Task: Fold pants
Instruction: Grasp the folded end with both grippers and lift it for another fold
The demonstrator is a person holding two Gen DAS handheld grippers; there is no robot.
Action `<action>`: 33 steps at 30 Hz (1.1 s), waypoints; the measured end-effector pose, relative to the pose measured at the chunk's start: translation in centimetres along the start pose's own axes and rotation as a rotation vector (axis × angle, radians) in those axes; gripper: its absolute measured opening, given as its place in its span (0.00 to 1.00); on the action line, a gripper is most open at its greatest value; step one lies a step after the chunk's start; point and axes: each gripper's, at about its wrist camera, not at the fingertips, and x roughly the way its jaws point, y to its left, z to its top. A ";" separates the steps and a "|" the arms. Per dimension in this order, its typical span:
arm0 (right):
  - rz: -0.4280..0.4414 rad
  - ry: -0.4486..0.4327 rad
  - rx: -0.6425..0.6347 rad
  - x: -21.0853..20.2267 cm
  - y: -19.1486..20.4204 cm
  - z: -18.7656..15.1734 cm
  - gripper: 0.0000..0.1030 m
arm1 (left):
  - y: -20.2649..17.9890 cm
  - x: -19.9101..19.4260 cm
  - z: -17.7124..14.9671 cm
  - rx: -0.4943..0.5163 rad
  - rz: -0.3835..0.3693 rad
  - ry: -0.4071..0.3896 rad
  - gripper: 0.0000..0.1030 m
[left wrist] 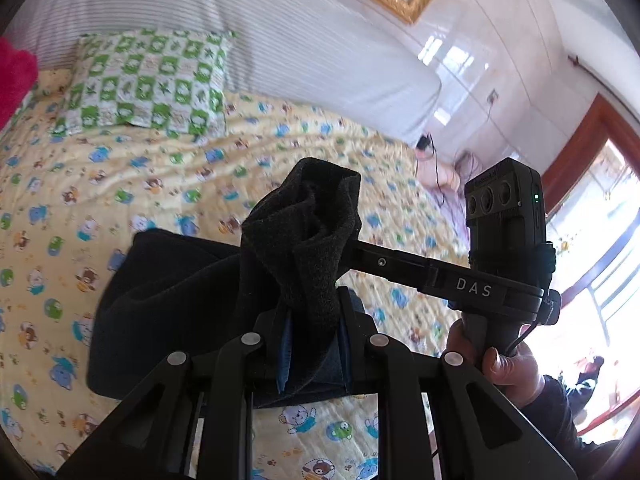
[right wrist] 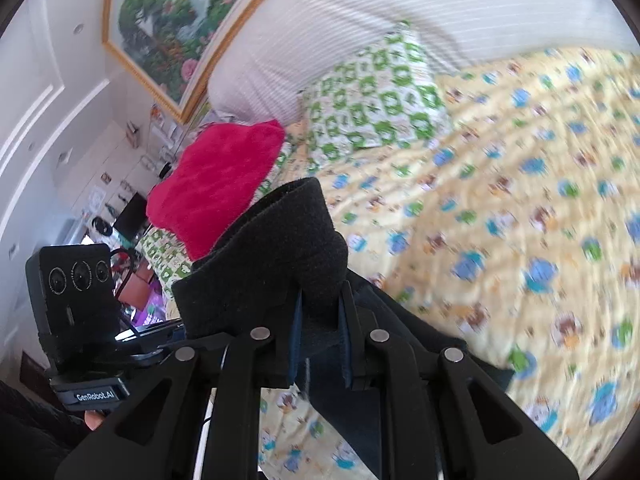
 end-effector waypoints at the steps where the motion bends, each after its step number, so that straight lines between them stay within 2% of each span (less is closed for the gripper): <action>1: -0.007 0.000 0.004 0.0 -0.3 -0.3 0.17 | -0.2 0.3 -0.2 0.003 0.001 0.009 0.18; 7: -0.044 0.003 0.032 0.2 -2.4 -2.2 0.18 | -0.5 2.6 -1.2 0.044 0.013 0.053 0.18; 10: -0.066 -0.001 0.052 0.1 -3.3 -2.8 0.22 | -0.7 3.3 -1.5 0.067 0.020 0.066 0.19; 14: -0.075 -0.019 0.081 -1.1 -4.2 -3.6 0.22 | -1.4 3.8 -2.0 0.104 0.035 0.073 0.21; 22: -0.093 -0.079 0.141 -4.2 -5.2 -4.8 0.22 | -2.3 4.2 -3.1 0.141 0.025 0.099 0.33; 25: -0.104 -0.093 0.160 -5.0 -5.2 -5.4 0.23 | -2.4 4.2 -3.4 0.138 -0.008 0.115 0.43; 26: -0.109 -0.095 0.164 -5.1 -5.1 -5.6 0.24 | -2.5 4.1 -3.6 0.140 -0.020 0.118 0.49; 28: -0.124 -0.096 0.176 -5.5 -5.0 -6.1 0.35 | -2.7 3.9 -3.9 0.147 -0.034 0.118 0.53; 33: -0.144 -0.107 0.207 -5.9 -4.8 -7.3 0.39 | -2.3 3.2 -4.4 0.141 -0.064 0.126 0.54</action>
